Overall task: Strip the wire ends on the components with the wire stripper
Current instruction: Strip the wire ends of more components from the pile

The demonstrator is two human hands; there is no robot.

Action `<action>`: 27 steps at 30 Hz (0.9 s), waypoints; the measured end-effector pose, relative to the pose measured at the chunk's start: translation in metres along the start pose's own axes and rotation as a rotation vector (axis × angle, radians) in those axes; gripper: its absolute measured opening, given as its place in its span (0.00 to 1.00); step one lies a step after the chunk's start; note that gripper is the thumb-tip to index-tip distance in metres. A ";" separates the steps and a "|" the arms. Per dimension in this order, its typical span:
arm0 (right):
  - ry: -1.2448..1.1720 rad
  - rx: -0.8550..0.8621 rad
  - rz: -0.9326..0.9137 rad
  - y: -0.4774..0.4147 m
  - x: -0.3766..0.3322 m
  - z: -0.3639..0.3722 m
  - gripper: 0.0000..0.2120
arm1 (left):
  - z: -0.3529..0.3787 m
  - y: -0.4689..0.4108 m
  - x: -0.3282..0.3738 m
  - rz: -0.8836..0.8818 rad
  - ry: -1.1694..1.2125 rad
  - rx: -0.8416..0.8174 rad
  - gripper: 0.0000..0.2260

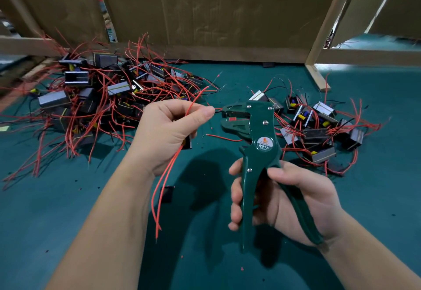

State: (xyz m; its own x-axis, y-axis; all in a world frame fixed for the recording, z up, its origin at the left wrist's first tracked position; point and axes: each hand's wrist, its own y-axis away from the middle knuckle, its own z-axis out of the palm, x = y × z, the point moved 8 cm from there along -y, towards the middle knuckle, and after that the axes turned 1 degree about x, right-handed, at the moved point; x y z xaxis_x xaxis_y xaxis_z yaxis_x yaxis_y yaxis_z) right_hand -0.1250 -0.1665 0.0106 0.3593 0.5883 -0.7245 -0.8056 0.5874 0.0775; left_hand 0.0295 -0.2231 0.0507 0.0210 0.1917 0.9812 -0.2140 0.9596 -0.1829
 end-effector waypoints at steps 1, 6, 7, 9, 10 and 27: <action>0.005 0.005 -0.005 0.000 -0.001 0.000 0.22 | 0.001 0.000 0.001 0.008 -0.002 -0.007 0.08; 0.031 0.037 -0.016 0.000 -0.001 -0.002 0.21 | 0.007 0.002 0.004 0.060 -0.043 -0.057 0.06; 0.037 0.038 -0.014 0.001 -0.001 -0.002 0.21 | 0.008 0.002 0.004 0.068 -0.052 -0.064 0.06; 0.057 0.041 -0.013 0.001 0.000 -0.002 0.20 | 0.008 0.002 0.004 0.078 -0.067 -0.072 0.06; 0.070 0.048 -0.013 0.001 0.000 -0.002 0.20 | 0.008 0.001 0.003 0.080 -0.070 -0.072 0.07; 0.052 0.388 -0.079 -0.004 -0.003 -0.022 0.20 | 0.020 -0.005 -0.030 -0.200 0.030 -0.078 0.24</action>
State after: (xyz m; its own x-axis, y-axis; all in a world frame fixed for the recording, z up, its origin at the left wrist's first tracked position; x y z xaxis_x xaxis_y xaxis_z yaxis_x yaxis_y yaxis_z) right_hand -0.1330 -0.1826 -0.0030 0.3808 0.5098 -0.7714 -0.5352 0.8018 0.2656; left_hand 0.0102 -0.2383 0.0232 0.0851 0.0005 0.9964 -0.1260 0.9920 0.0103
